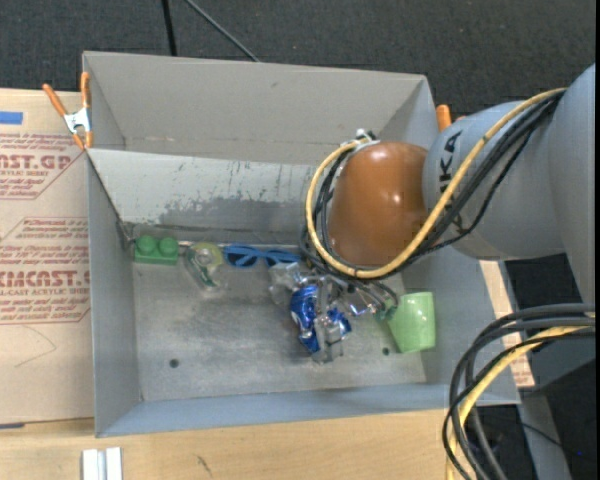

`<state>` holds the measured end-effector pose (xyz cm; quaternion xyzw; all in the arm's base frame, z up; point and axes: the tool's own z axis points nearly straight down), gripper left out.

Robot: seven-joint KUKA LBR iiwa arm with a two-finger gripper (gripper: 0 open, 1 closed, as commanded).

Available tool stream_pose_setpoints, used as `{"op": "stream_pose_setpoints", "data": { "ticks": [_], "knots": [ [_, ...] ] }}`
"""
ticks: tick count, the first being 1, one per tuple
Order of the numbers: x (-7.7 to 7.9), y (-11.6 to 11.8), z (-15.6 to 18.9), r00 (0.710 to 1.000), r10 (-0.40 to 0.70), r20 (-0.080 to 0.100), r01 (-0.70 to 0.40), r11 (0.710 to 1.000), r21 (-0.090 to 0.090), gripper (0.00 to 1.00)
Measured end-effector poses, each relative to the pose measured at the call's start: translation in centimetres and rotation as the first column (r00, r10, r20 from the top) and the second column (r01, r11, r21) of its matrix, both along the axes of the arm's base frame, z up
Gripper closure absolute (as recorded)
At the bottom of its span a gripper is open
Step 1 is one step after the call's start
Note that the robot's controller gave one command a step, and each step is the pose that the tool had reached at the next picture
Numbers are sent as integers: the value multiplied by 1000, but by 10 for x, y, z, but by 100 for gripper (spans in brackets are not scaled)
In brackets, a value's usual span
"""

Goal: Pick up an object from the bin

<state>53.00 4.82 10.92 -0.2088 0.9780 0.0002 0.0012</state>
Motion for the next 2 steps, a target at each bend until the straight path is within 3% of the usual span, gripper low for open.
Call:
{"op": "stream_pose_setpoints", "data": {
  "ticks": [1, 2],
  "knots": [
    [4, 2, -14, 882, 472, -1, -472, 882, 1, 0],
    [43, 2, -27, 917, 398, 1, -398, 917, 2, 0]
  ]
}}
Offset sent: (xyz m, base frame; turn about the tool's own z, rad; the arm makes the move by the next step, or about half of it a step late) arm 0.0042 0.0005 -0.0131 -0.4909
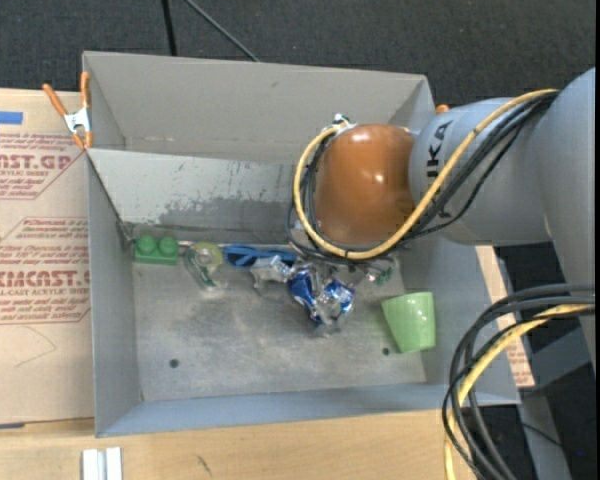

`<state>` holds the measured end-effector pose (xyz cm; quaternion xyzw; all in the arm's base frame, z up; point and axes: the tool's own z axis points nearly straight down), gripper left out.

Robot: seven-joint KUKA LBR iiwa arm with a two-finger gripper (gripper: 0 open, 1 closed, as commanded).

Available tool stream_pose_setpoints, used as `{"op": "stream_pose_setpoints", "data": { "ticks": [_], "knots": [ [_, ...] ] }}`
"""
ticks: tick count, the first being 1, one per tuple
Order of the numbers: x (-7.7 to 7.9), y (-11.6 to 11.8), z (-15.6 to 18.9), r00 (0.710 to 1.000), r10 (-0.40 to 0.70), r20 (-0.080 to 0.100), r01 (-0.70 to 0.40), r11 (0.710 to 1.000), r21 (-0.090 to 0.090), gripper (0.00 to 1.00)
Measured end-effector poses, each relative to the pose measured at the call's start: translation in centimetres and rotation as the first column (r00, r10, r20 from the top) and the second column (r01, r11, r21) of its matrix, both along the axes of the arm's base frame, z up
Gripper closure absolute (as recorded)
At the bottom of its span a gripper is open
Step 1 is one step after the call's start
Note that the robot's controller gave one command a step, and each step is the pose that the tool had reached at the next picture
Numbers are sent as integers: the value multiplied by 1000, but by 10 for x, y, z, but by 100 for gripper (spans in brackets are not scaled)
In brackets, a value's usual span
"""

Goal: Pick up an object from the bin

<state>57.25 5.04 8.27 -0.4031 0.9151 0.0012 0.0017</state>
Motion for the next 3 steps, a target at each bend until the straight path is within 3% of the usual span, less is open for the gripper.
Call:
{"op": "stream_pose_setpoints", "data": {
  "ticks": [1, 2, 3],
  "knots": [
    [-2, 1, 21, 968, 253, 1, -253, 968, -2, 0],
    [6, -3, 21, 988, 152, 1, -152, 988, 0, 0],
    [2, -1, 28, 925, 381, 0, -381, 925, -2, 0]
  ]
}}
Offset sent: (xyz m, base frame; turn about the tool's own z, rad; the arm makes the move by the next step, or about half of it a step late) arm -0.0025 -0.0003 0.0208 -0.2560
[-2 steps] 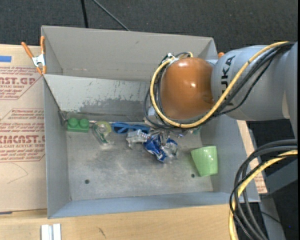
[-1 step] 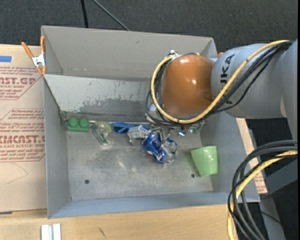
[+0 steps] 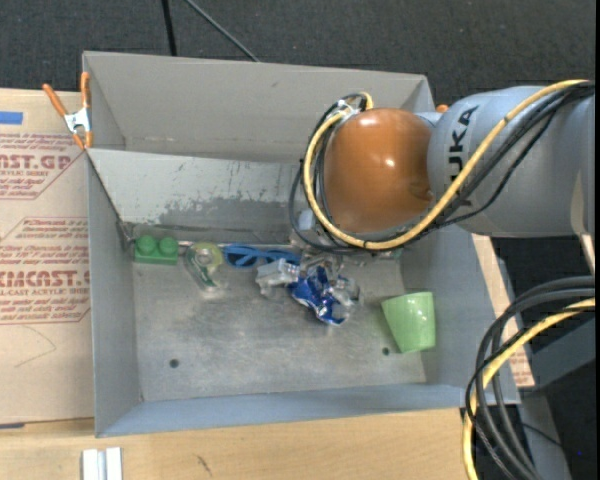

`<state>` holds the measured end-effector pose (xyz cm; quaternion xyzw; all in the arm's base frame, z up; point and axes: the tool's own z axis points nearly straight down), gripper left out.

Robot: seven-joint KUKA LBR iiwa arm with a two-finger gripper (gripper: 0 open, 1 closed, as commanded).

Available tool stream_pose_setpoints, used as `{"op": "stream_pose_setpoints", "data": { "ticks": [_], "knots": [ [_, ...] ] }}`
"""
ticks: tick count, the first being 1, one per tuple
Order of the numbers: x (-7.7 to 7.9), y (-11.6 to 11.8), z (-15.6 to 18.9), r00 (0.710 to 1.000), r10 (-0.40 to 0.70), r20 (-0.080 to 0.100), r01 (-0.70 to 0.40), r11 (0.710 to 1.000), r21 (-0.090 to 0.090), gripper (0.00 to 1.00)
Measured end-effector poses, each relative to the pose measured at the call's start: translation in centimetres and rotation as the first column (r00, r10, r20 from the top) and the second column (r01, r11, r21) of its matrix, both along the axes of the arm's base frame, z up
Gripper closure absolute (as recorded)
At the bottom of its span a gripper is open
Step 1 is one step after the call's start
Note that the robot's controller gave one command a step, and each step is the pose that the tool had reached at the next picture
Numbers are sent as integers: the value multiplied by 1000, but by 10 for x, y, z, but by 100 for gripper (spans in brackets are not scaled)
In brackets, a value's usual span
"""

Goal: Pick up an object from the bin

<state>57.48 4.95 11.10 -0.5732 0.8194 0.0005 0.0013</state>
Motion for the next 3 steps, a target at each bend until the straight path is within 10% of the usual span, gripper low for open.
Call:
{"op": "stream_pose_setpoints", "data": {
  "ticks": [2, 3],
  "knots": [
    [18, 0, -8, 996, -92, 2, 92, 996, 0, 0],
    [17, -2, -32, 978, 209, -9, -209, 978, -2, 0]
  ]
}}
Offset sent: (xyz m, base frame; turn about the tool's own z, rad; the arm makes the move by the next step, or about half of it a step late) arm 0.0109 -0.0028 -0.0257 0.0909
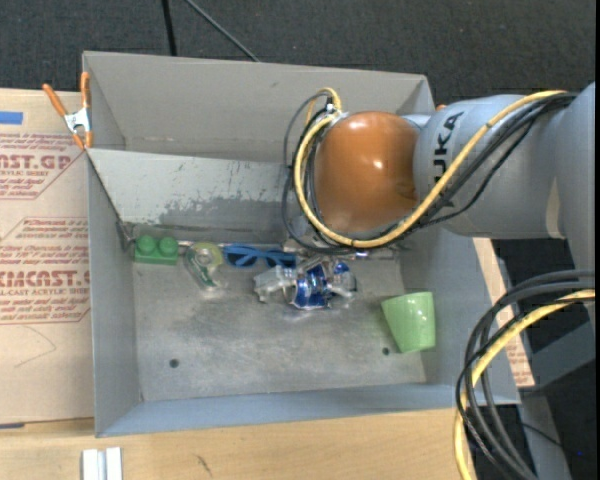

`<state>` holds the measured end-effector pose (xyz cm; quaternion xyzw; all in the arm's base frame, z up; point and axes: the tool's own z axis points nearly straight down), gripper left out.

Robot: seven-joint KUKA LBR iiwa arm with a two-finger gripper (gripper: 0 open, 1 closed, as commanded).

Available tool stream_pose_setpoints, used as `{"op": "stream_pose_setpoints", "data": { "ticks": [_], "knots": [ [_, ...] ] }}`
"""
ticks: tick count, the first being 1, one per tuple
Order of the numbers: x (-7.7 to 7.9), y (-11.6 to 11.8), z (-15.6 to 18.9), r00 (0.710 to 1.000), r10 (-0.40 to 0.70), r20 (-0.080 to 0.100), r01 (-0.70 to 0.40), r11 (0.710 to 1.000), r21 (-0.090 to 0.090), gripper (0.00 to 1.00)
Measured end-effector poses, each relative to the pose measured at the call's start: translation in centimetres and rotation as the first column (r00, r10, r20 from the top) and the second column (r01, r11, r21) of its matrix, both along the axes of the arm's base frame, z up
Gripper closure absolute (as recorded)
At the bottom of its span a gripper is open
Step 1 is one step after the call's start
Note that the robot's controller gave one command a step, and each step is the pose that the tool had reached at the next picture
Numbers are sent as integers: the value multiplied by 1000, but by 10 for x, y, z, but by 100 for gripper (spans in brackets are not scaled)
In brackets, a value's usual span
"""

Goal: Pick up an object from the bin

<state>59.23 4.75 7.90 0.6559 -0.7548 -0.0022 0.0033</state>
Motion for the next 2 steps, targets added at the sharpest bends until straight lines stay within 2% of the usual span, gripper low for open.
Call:
{"op": "stream_pose_setpoints", "data": {
  "ticks": [1, 2],
  "knots": [
    [2, 1, 2, 1000, 1, 11, -1, 1000, 6, 100],
    [-30, 4, 126, 1000, 27, 16, -27, 1000, 3, 100]
  ]
}}
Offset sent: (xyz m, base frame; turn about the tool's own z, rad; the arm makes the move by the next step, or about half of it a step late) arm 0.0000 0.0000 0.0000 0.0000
